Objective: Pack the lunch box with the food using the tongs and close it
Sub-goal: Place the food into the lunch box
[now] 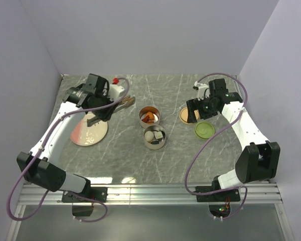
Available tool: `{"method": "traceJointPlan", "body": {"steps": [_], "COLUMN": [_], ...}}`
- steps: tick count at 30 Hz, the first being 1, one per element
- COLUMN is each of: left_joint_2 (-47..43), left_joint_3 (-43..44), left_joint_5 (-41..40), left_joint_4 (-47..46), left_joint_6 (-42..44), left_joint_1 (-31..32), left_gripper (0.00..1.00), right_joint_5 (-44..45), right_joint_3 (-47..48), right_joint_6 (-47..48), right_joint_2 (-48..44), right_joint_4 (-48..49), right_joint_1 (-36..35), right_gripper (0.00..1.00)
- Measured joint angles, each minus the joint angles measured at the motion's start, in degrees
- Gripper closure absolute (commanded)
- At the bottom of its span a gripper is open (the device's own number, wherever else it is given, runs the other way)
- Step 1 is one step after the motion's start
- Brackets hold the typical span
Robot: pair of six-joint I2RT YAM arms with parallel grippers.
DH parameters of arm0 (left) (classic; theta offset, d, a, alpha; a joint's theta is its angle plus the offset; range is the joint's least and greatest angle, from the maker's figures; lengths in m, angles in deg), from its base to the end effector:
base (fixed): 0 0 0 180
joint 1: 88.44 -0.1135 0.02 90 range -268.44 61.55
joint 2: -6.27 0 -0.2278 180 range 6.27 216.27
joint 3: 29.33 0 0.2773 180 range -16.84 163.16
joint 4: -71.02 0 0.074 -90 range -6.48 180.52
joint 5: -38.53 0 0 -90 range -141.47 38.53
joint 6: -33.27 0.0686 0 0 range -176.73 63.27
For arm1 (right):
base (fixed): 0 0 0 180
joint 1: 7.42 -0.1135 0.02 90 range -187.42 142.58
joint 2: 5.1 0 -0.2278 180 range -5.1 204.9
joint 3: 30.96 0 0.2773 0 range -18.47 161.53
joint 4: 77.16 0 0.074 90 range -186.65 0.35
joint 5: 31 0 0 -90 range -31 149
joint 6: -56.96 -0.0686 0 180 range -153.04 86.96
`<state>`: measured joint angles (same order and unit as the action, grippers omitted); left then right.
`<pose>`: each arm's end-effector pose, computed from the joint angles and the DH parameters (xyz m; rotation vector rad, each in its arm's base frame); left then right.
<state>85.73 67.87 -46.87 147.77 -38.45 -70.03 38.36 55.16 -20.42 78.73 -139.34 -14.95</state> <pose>0.2979 -0.1049 0.2999 0.8455 2.4578 -0.1052 0.3358 0.0688 0.2315 -0.5734 2.5079 0.4367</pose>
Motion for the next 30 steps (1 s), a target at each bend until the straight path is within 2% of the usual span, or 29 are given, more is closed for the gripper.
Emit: {"method": "traceJointPlan", "body": {"steps": [5, 11, 25, 30], "left_joint_2": [5.25, 12.46, 18.91, 21.09], "left_joint_3": [3.72, 4.09, 4.74, 5.31], "left_joint_5": [1.31, 1.57, -0.07, -0.87], "left_joint_4": [-1.86, -4.13, -7.5, -7.67], "left_joint_6": [0.0, -0.17, -0.63, -0.61], "left_joint_1": [7.91, 12.76, 13.7, 13.7], "left_gripper": [0.69, 0.68, 0.62, 0.49], "right_joint_5": [0.07, 0.55, 0.68, 0.7], "right_joint_3": [0.0, 0.0, 0.0, 0.0], "right_joint_6": [-0.2, -0.22, -0.61, -0.63], "right_joint_2": [0.0, 0.0, 0.0, 0.0], "right_joint_4": [0.0, 0.0, 0.0, 0.0], "right_joint_1": [0.0, 0.0, 0.0, 0.0], "right_gripper": [0.0, 0.0, 0.0, 0.0]}}
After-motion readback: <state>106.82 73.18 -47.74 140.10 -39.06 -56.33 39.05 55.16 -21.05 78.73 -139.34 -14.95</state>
